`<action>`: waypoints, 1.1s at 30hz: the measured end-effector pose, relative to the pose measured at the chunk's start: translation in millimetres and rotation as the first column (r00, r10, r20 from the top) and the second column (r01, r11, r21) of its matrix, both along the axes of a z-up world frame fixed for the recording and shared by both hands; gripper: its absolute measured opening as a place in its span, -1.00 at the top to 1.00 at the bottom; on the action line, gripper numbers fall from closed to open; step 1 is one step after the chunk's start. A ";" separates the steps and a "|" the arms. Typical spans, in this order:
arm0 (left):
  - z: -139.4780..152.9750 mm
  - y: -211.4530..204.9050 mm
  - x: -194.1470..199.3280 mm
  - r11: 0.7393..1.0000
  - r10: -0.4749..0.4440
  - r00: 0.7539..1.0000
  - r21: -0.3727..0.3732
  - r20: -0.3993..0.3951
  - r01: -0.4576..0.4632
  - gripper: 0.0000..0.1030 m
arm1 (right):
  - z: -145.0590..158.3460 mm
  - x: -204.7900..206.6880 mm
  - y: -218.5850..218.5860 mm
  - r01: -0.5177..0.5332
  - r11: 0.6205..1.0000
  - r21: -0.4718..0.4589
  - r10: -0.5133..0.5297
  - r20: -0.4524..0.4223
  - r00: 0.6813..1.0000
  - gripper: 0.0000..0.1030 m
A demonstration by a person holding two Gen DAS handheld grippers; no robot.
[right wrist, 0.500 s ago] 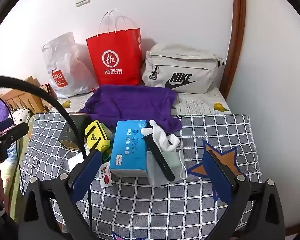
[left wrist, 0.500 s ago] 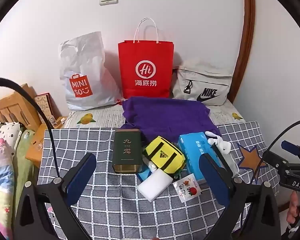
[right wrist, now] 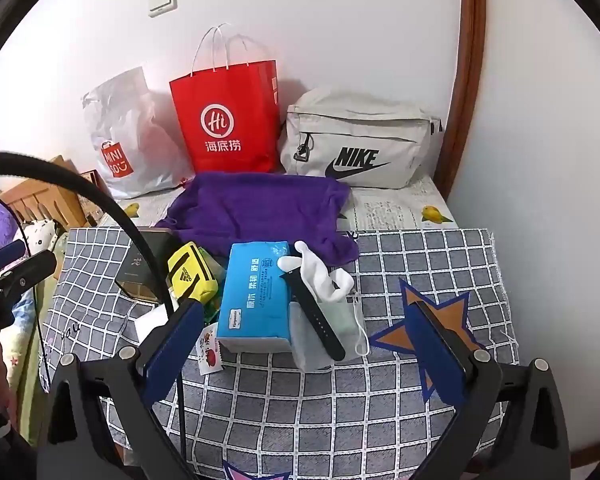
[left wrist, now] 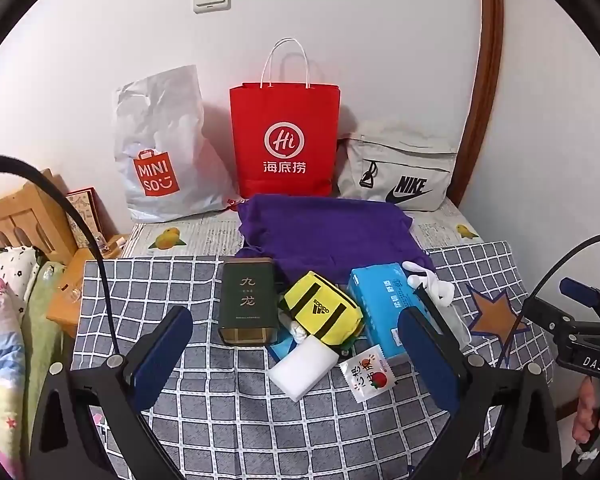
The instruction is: Organize soft objects
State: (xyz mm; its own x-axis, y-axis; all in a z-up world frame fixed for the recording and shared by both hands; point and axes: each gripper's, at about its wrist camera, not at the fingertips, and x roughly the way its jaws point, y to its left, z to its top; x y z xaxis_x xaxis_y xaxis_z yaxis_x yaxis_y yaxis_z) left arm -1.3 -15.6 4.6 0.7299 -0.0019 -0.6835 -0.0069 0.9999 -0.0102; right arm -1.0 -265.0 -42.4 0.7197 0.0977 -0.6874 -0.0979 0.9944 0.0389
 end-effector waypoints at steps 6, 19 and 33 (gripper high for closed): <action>-0.7 9.7 -4.5 1.000 -0.008 1.000 -0.023 0.006 0.009 -1.00 | 1.7 0.8 -0.7 -0.003 1.000 0.006 0.003 0.000 1.000 -0.93; -0.7 5.6 -3.3 1.000 -0.018 1.000 -0.013 0.001 0.018 -1.00 | 3.8 -1.8 -0.8 0.006 1.000 -0.006 -0.006 0.010 1.000 -0.93; -1.9 5.2 -4.8 1.000 -0.018 1.000 -0.010 0.007 0.018 -1.00 | 4.3 -2.7 0.9 -0.003 1.000 -0.002 0.003 0.015 1.000 -0.93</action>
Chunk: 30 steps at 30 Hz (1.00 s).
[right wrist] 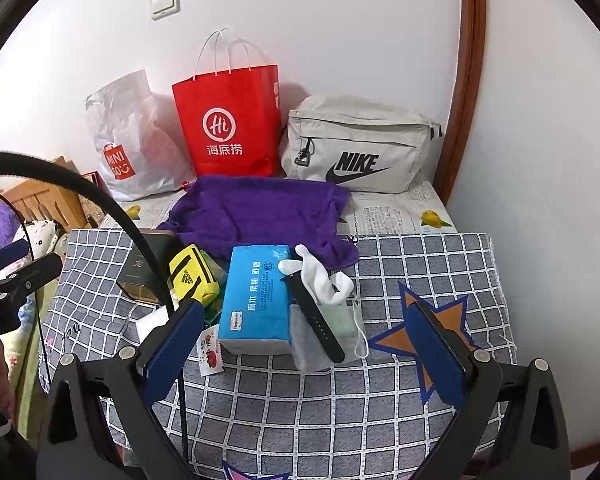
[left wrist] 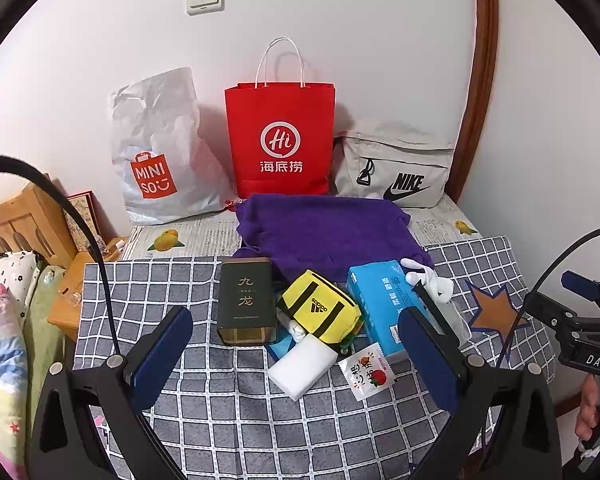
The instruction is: Organize soft objects
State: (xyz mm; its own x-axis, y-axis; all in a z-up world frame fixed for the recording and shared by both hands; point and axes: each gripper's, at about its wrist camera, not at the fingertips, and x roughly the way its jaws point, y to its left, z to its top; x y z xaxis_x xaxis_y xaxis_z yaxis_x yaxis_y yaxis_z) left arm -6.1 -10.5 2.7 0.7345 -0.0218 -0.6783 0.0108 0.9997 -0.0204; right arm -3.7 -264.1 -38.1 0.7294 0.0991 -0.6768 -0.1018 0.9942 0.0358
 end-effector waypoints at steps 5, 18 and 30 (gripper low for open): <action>0.0 1.0 0.0 1.000 0.000 1.000 0.004 0.000 0.000 -1.00 | 1.1 -0.7 -1.2 -0.002 1.000 0.001 0.002 0.006 1.000 -0.93; -0.2 0.7 -0.3 1.000 0.002 1.000 0.010 0.000 -0.002 -1.00 | 2.7 -1.4 -0.4 -0.003 1.000 0.003 0.003 0.012 1.000 -0.93; 0.0 1.1 0.8 1.000 0.005 1.000 0.011 0.000 -0.005 -1.00 | 2.6 -1.4 0.6 -0.009 1.000 0.001 0.009 0.011 1.000 -0.93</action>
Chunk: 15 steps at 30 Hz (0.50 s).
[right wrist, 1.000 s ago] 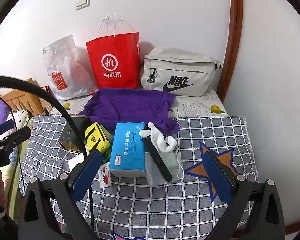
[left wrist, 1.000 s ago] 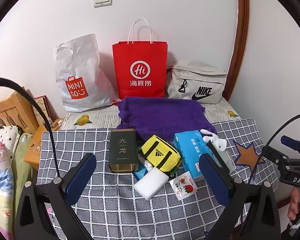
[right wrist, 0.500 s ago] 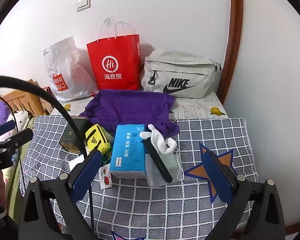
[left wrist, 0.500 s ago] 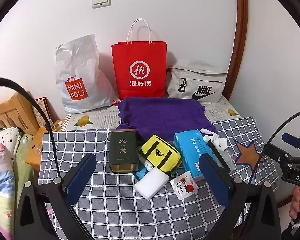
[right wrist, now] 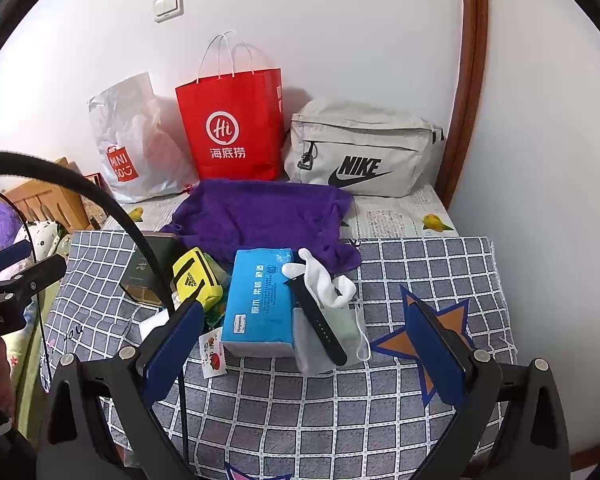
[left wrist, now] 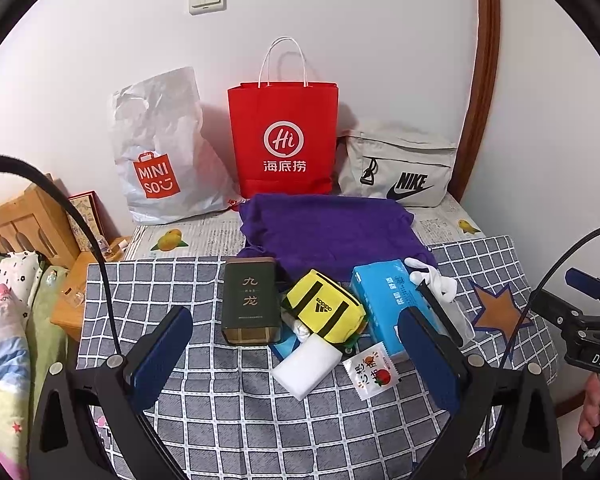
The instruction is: Organize soft objects
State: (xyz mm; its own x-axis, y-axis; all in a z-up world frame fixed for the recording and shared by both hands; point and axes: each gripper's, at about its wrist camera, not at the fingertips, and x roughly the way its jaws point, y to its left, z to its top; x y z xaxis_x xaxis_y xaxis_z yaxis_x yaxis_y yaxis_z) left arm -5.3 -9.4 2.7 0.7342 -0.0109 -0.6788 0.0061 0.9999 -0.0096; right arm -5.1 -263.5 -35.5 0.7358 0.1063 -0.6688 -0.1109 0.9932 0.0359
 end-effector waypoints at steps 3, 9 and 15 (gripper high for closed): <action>-0.3 0.7 0.1 1.000 0.000 1.000 -0.001 -0.001 0.000 -1.00 | -0.2 0.8 1.2 -0.002 1.000 0.000 0.002 -0.002 1.000 -0.93; -1.2 2.4 -0.9 1.000 -0.002 1.000 0.003 0.001 0.002 -1.00 | -0.7 1.3 2.5 -0.003 1.000 -0.001 0.003 -0.001 1.000 -0.93; -1.0 2.2 -0.5 1.000 -0.001 1.000 0.002 0.000 0.001 -1.00 | -0.6 1.0 2.8 -0.003 1.000 0.000 0.003 -0.002 1.000 -0.93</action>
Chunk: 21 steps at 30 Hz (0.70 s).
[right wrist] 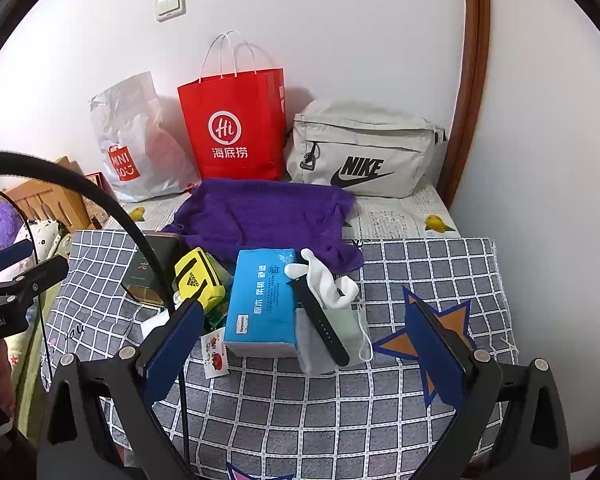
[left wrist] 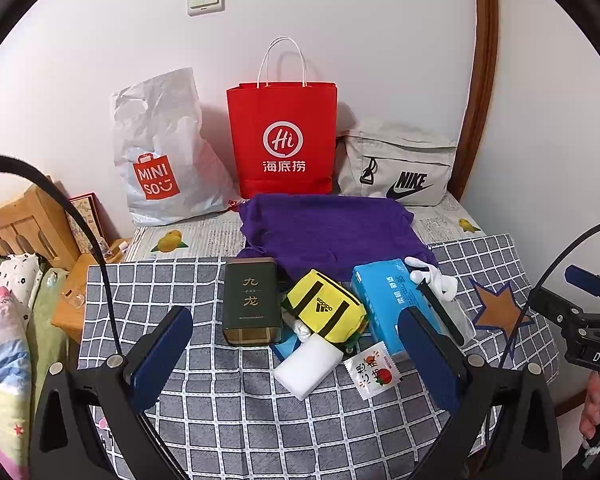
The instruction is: Organize soft objects
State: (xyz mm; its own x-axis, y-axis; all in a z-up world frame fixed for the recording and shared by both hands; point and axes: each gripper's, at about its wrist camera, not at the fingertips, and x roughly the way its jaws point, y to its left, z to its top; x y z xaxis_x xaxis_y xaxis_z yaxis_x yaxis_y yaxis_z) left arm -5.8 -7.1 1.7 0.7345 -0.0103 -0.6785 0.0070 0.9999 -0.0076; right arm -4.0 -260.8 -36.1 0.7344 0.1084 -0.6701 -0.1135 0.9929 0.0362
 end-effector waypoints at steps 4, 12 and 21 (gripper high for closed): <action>0.1 -0.2 0.1 1.000 0.002 1.000 0.002 0.001 -0.002 -1.00 | 0.6 0.6 1.0 0.000 1.000 0.003 0.000 0.001 1.000 -0.93; 0.1 0.4 1.4 1.000 -0.005 1.000 0.005 0.003 0.005 -1.00 | -0.2 1.1 1.5 -0.001 1.000 0.004 0.001 0.000 1.000 -0.93; -9.8 2.7 8.3 0.999 -0.038 0.999 -0.016 -0.013 0.038 -1.00 | -8.9 7.4 -5.1 -0.003 1.000 0.031 0.003 -0.016 1.000 -0.93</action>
